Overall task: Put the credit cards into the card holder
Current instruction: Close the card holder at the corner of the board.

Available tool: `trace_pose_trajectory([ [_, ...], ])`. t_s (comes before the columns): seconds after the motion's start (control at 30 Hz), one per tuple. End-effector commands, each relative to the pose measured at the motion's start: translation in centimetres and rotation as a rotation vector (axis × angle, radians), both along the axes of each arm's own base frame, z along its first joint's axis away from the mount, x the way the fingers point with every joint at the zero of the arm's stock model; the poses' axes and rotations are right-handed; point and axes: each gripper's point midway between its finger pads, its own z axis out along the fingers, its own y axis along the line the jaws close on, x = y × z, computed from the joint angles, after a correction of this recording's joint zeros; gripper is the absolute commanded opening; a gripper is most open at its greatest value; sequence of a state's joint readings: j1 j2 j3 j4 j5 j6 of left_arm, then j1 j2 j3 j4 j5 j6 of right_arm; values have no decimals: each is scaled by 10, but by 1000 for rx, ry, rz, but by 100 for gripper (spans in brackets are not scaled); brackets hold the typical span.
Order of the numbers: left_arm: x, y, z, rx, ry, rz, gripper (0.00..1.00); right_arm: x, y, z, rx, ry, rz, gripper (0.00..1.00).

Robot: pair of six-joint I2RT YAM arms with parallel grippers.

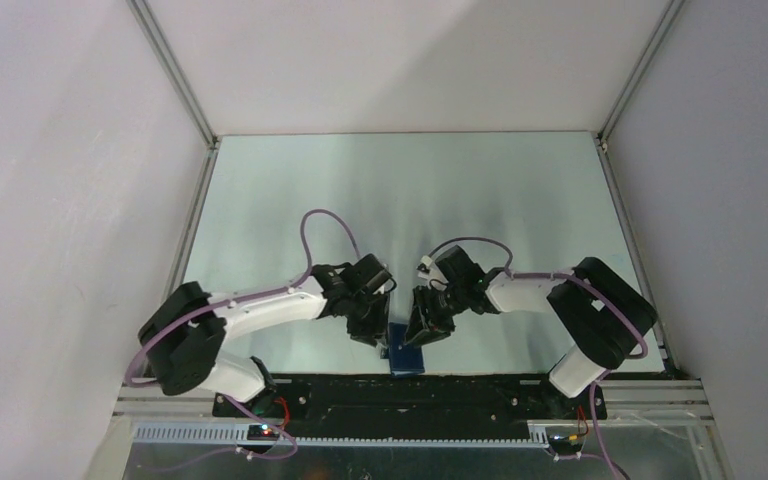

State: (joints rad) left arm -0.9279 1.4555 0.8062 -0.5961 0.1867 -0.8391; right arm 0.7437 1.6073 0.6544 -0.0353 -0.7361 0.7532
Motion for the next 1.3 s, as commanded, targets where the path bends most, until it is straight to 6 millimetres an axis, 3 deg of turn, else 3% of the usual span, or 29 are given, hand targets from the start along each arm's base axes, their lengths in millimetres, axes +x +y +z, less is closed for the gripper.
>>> trace_pose_trajectory([
  [0.0,8,-5,28,-95,-41,44,38,2,-2,-24,-120,-51,21,38],
  [0.17,3,-3,29,-112,-31,43,34,0,-5,-39,-216,-64,43,24],
  [0.4,-3,9,19,-84,-23,66,32,-1,-16,-56,-372,-119,71,23],
  [0.63,-1,17,11,-50,-38,91,14,-3,-33,-70,-533,-164,102,22],
  [0.77,0,13,9,-60,-34,89,7,-3,-35,-73,-585,-187,119,12],
  [0.97,2,4,3,-75,-19,75,1,-6,-29,-65,-564,-194,127,9],
  [1.27,0,-11,-5,-92,17,46,0,-5,-9,-37,-441,-191,113,16],
])
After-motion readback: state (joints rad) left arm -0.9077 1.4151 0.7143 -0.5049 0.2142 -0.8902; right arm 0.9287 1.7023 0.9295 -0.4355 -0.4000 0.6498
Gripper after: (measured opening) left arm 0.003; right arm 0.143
